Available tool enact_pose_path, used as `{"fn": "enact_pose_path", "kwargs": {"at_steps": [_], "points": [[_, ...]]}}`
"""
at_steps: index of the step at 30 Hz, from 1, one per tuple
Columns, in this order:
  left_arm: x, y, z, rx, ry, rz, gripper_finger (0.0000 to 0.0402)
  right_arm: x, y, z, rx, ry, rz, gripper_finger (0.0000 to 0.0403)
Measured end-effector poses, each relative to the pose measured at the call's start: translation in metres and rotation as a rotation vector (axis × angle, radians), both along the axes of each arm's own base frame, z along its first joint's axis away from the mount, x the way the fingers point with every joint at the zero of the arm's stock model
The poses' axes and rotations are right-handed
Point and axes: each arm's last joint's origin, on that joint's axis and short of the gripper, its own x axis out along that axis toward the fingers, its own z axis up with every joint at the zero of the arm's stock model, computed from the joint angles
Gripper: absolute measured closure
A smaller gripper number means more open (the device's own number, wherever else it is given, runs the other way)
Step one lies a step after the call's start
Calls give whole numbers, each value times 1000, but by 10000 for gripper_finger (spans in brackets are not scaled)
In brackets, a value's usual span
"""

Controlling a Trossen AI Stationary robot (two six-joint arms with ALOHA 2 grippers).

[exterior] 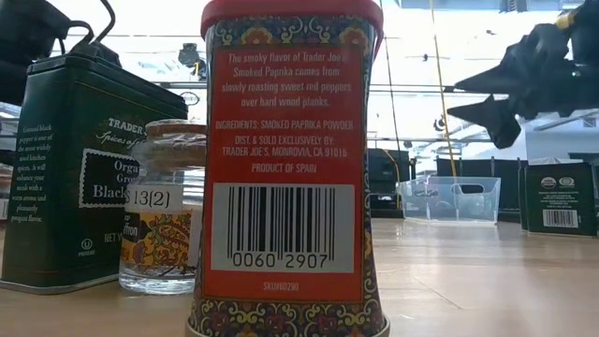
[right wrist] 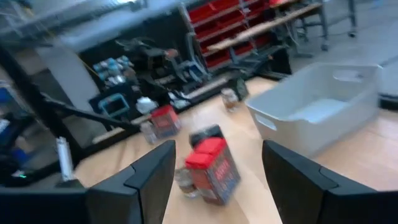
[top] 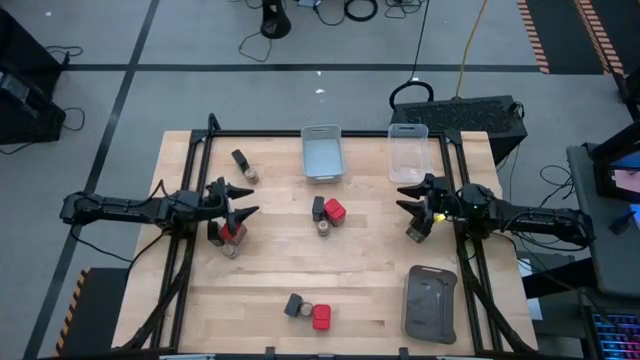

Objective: Sort spices by type
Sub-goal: Put the black seasoning can into the transparent bin

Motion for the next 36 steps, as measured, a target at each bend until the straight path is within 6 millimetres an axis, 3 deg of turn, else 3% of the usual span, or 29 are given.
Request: {"fn": "enact_pose_path", "kwargs": {"at_steps": [10,15,23,36], "points": [[0,0,-1,-49,-5,0,100,0,1,49,-27,-58,20,181],[1,-4,5,13,3,-132,100,8,0,72,-13,-6,30,181],[1,-6,49,128,-69,-212,100,38,-5,102,-24,230,40,181],[11,-6,109,224,55,-235,100,81,-13,146,-103,506,76,181]]}}
